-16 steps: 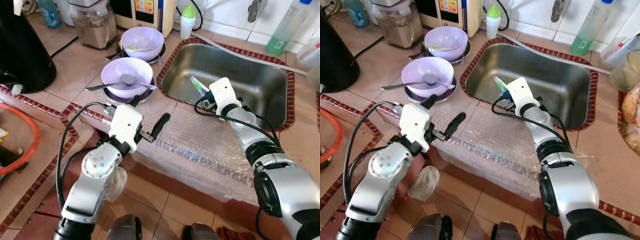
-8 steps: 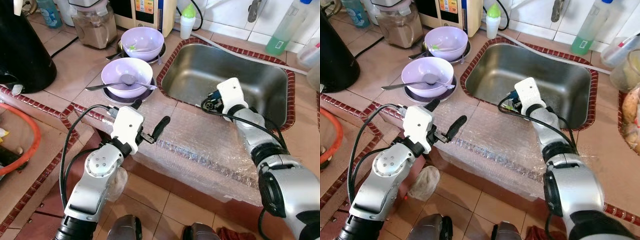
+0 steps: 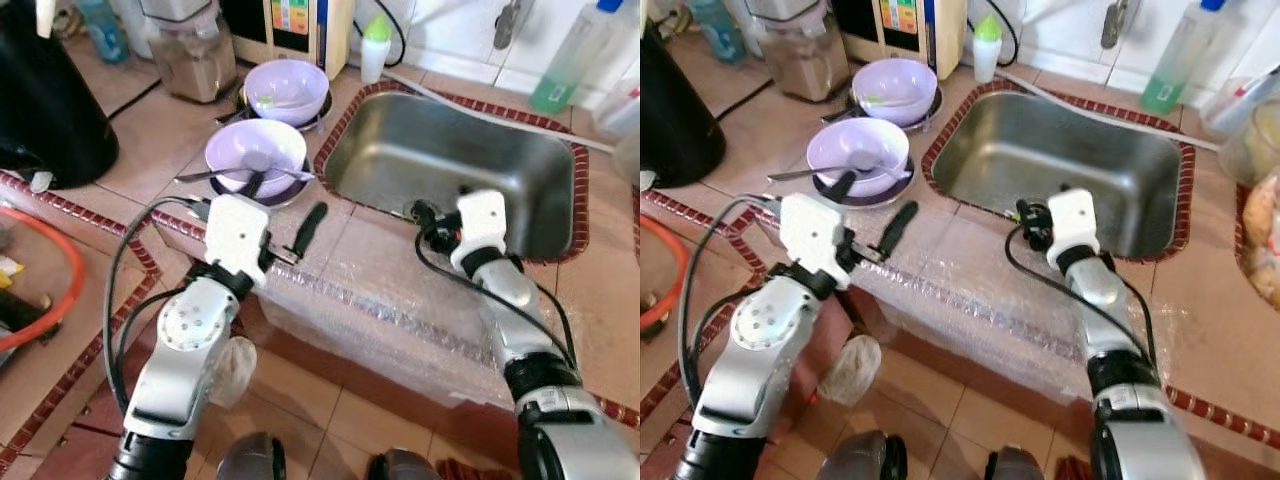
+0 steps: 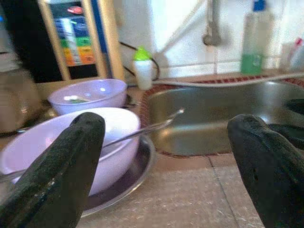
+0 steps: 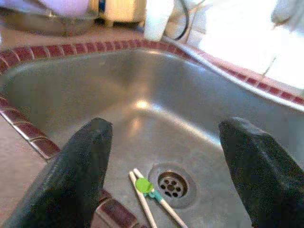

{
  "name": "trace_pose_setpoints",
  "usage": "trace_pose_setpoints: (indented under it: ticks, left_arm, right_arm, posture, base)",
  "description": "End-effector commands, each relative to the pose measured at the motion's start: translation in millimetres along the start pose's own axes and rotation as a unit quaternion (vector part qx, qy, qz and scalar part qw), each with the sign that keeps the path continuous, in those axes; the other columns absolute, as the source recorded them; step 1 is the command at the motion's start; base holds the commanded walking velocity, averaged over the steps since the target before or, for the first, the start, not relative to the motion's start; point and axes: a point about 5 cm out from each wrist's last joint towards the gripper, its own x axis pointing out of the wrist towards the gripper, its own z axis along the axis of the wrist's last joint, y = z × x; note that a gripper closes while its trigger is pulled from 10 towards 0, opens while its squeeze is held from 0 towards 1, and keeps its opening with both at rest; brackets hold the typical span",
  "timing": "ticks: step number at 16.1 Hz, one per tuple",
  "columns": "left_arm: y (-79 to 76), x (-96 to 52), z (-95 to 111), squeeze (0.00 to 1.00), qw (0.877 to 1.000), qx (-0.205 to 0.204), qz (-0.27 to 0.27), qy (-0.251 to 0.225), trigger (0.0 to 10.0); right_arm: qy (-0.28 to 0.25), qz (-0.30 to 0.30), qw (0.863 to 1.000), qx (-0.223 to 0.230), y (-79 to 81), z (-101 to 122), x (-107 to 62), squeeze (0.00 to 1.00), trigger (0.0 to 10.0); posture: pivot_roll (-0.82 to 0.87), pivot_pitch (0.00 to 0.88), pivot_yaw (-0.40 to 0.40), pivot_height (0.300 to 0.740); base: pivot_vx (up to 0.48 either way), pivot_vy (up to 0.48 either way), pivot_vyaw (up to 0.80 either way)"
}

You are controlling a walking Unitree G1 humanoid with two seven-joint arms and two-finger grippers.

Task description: Kitchen organization

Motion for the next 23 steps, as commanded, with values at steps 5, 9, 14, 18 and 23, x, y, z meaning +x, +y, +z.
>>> trace_pose_setpoints:
  ticks: [5,9,14,18,23]
  left_arm:
    - [15.1,-6.3,6.1,0.00,0.998,0.011,0.065,-0.024,10.0]
    - [22.8,-4.0,9.9,0.00,0.995,0.005,0.094,-0.036,10.0]
    - [29.4,-5.6,10.4,0.00,0.993,-0.003,0.115,-0.036,10.0]
    - [36.1,-12.8,9.1,0.00,0.988,-0.001,0.147,-0.036,10.0]
    - [34.5,-13.0,10.0,0.00,0.988,-0.007,0.148,-0.040,10.0]
  right_arm:
    - [-0.069,-0.052,0.996,0.029,4.1,23.6,-18.0,1.00,10.0]
    - [-0.115,-0.039,0.993,-0.004,8.2,54.5,-12.4,1.00,10.0]
    - [-0.100,0.014,0.995,-0.020,20.3,61.8,-10.7,0.00,10.0]
    - [-0.072,-0.015,0.997,0.036,30.0,51.9,-26.3,0.00,10.0]
    - [-0.050,-0.047,0.996,0.064,38.2,43.3,-35.9,0.00,10.0]
  posture:
    - [0.01,0.000,0.011,0.740]
    - [0.00,0.000,0.012,0.740]
    - [-0.01,0.000,0.041,0.740]
    - [0.02,0.000,0.023,0.740]
    - [0.01,0.000,0.020,0.740]
  base:
    - [0.000,0.000,0.00]
    - [0.000,0.000,0.00]
    - [0.000,0.000,0.00]
    - [0.000,0.000,0.00]
    - [0.000,0.000,0.00]
